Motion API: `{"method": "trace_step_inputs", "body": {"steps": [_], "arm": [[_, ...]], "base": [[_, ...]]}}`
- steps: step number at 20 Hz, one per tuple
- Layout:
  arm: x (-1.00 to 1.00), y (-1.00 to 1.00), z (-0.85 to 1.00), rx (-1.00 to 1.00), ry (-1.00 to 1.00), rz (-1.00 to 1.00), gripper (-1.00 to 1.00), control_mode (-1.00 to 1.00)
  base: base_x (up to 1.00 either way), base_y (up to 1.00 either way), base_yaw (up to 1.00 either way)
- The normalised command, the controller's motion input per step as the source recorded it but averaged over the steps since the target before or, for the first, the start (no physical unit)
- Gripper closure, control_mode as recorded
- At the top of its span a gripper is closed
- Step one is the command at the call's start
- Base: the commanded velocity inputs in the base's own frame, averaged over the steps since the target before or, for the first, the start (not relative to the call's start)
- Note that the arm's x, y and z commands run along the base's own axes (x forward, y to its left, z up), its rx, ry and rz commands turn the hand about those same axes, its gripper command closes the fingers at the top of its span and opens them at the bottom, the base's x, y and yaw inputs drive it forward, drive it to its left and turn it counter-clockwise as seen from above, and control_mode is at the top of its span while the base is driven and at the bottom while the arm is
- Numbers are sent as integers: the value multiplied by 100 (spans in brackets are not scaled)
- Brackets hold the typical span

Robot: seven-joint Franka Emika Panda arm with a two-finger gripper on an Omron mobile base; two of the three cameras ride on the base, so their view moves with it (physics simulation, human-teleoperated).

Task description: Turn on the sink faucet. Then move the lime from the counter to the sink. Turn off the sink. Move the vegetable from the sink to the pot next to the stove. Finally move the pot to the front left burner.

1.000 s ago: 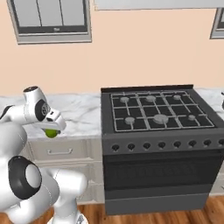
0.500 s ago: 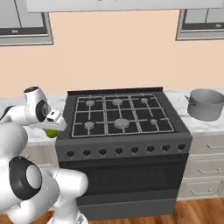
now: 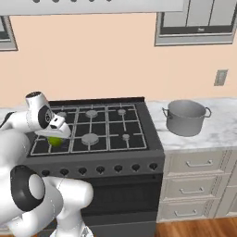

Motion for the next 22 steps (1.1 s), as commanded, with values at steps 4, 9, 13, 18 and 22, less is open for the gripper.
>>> {"method": "trace_step_inputs", "body": {"steps": [4,9,13,18,22], "arm": [[0,0,0,0,0,0,100,100],[0,0,0,0,0,0,100,100],[0,0,0,0,0,0,100,100],[0,0,0,0,0,0,100,100],[0,0,0,0,0,0,100,100]], "base": [[55,-63,0],[42,-46,7],[34,0,28],[45,1,30],[40,-26,21]]}}
